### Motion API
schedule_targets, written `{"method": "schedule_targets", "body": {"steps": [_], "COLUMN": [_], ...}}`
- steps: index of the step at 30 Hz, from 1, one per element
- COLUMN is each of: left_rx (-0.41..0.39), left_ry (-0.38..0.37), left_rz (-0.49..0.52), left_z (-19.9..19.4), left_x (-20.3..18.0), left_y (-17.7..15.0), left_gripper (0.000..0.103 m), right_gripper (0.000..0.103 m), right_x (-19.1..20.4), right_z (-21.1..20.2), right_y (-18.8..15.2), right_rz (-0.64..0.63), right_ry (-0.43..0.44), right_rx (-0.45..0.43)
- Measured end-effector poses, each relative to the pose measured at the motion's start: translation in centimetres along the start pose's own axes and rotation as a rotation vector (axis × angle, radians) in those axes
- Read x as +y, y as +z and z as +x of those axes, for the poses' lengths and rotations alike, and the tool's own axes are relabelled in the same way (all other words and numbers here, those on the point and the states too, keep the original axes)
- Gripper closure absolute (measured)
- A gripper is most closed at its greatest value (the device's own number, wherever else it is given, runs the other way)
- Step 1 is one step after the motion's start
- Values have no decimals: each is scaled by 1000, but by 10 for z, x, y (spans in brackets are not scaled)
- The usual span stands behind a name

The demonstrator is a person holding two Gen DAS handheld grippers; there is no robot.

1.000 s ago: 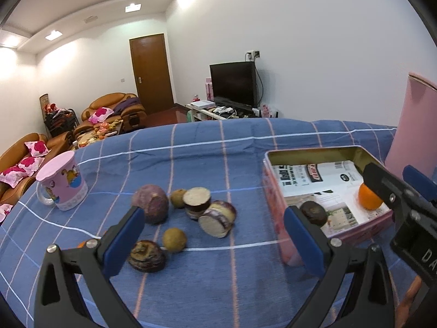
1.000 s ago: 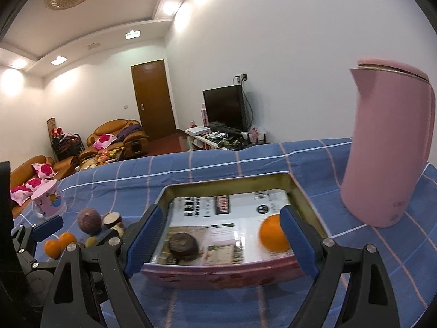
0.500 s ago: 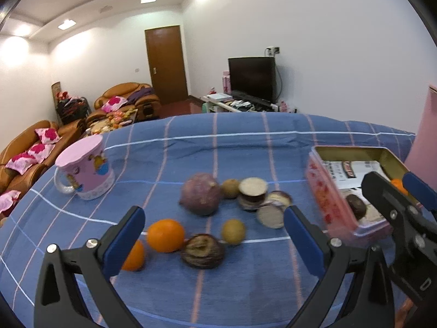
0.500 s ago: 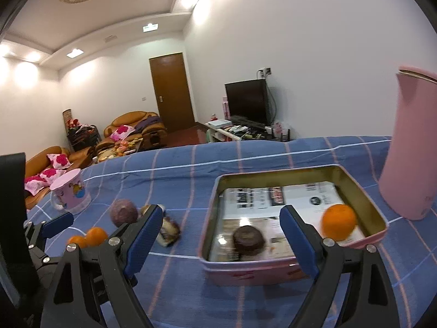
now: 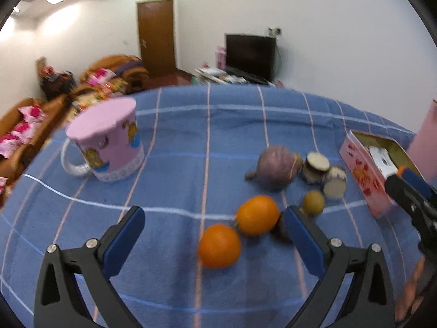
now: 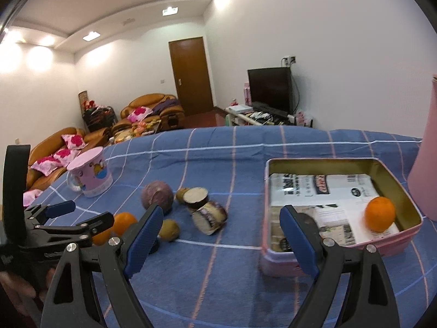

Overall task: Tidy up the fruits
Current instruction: 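Move both tools back over the remaining fruit, then grasp an orange with the left gripper while the right gripper grasps a mangosteen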

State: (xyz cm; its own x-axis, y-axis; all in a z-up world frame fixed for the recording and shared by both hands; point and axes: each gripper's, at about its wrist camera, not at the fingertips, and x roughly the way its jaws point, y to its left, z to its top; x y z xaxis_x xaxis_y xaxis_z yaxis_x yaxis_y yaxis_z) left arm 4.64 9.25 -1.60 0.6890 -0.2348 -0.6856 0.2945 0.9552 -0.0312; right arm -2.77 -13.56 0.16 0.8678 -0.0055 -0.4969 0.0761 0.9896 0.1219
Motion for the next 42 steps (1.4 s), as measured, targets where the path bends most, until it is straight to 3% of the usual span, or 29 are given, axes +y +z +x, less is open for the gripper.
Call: {"method": "schedule_targets", "body": {"steps": [4, 7, 12, 16, 18, 21, 26, 30, 35, 40, 41, 42], "left_rx": [43, 65, 143, 146, 153, 135, 100, -8, -123, -122, -117, -114], "left_ry": [-9, -5, 24, 11, -3, -53, -11, 31, 1, 23, 29, 41], "left_rz": [83, 88, 96, 41, 27, 45, 0, -95, -204, -233, -232, -228], "left_z": [3, 8, 24, 29, 31, 27, 19, 0, -21, -20, -19, -16], "left_x": [6, 6, 1, 7, 8, 4, 10, 28, 49, 54, 54, 52], "left_y": [-9, -9, -13, -10, -8, -10, -9, -5, 0, 2, 2, 4], "left_gripper": [0, 1, 19, 25, 32, 69, 69, 69, 69, 69, 69, 69], "right_gripper": [15, 15, 15, 15, 15, 16, 38, 40, 46, 47, 57, 58], "right_x": [9, 17, 28, 31, 32, 35, 51, 63, 79, 93, 94, 94], "right_z": [6, 10, 14, 22, 27, 30, 43, 58, 78, 86, 85, 85], "right_y": [-2, -3, -7, -9, -11, -12, -16, -20, -22, -21, -22, -22], "right_rz": [-6, -21, -23, 3, 9, 10, -27, -33, -36, -74, -83, -86], "right_ry": [50, 80, 115, 138, 142, 156, 180, 198, 206, 176, 171, 169], "right_rx": [34, 57, 86, 128, 149, 169, 243, 309, 373, 381, 380, 380]}}
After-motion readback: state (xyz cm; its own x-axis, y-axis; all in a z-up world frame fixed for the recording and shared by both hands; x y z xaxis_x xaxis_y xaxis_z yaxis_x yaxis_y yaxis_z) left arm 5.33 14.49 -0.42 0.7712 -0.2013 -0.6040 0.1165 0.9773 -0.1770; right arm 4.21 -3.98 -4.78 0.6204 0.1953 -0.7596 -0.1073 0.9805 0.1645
